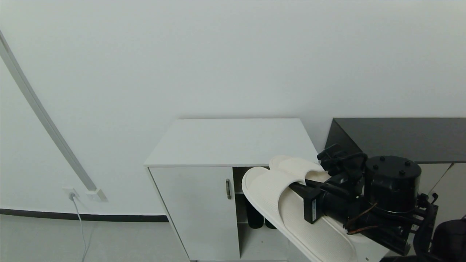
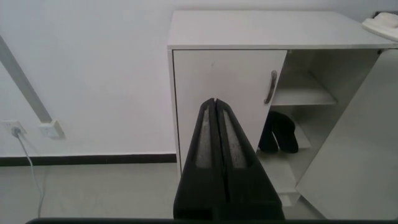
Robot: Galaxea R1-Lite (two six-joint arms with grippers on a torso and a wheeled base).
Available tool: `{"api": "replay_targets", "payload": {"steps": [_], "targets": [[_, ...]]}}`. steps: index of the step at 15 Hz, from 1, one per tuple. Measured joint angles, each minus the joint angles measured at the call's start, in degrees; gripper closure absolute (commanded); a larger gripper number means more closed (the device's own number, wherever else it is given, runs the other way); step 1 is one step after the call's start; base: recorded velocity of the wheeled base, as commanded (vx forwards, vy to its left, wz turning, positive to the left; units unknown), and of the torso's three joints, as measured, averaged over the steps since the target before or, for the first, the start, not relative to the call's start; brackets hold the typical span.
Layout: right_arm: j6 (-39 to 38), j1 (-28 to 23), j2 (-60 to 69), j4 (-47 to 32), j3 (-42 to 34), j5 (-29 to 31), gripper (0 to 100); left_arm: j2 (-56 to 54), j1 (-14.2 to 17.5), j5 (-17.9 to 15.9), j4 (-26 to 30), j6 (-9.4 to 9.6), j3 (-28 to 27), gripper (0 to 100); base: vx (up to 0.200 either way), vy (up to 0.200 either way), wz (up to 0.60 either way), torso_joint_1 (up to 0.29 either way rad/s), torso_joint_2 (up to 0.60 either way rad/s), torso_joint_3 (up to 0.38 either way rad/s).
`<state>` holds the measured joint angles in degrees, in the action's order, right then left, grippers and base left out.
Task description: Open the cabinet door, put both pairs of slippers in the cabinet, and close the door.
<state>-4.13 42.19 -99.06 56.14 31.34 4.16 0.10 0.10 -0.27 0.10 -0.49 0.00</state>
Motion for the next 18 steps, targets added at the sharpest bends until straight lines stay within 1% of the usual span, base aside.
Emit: {"api": "replay_targets", "payload": {"steps": [4,6,11,18], "targets": [[0.39,0.04,-0.35,-0.04,-0.34,-0.24,100,0.00,0.00,0.00,0.00,0.06,0.00,100,0.000,0.000,0.00,-0.018,0.02,0.020],[0.37,0.06,-0.85,0.79,-0.61,-0.26,100,0.00,-0.07,0.00,-0.02,0.06,0.00,100,0.000,0.000,0.00,-0.144,0.32,0.176],[0.46,0.17,-1.71,1.65,-1.24,-0.20,100,0.00,-0.05,0.00,-0.02,0.06,0.00,100,0.000,0.000,0.00,-0.173,0.40,0.222],[0.44,0.15,-1.99,1.65,-1.30,-0.13,100,0.00,-0.02,0.00,-0.02,0.06,0.00,100,0.000,0.000,0.00,-0.226,0.54,0.316]]}}
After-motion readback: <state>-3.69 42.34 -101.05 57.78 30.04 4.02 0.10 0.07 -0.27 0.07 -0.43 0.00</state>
